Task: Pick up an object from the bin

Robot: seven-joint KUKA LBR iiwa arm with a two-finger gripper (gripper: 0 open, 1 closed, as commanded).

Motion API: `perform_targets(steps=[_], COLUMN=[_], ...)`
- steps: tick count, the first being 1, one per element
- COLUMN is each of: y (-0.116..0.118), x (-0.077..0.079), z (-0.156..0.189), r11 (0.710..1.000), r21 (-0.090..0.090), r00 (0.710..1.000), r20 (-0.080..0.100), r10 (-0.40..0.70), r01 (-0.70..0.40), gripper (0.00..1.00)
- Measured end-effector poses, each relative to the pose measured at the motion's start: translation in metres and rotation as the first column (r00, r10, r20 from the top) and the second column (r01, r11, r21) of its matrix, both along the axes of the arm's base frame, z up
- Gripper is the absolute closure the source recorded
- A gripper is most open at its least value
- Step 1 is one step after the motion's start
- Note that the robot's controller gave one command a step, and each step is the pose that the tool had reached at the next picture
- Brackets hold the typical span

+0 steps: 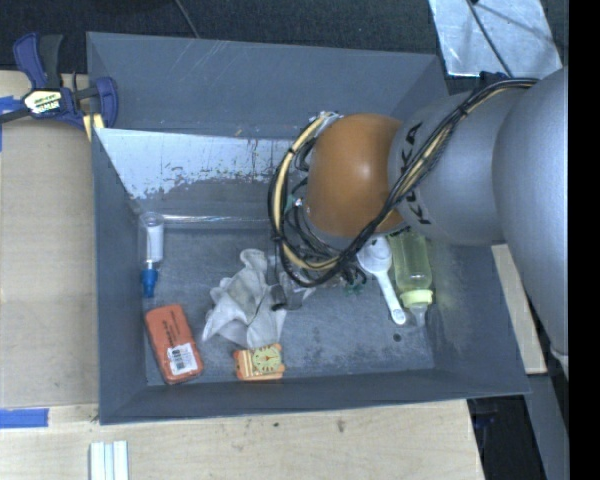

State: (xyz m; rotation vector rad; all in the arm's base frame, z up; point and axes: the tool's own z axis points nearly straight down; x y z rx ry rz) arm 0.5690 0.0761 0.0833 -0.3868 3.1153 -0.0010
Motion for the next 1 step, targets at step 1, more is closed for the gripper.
perform_targets(steps=[1], y=[-0.0077], x=[0.0262], z=[0.1886], r11=[0.997], r21=[0.003], r00=[0.997], r20=[0.009], r10=[-0.079], r01=[0.079], gripper=[1.00])
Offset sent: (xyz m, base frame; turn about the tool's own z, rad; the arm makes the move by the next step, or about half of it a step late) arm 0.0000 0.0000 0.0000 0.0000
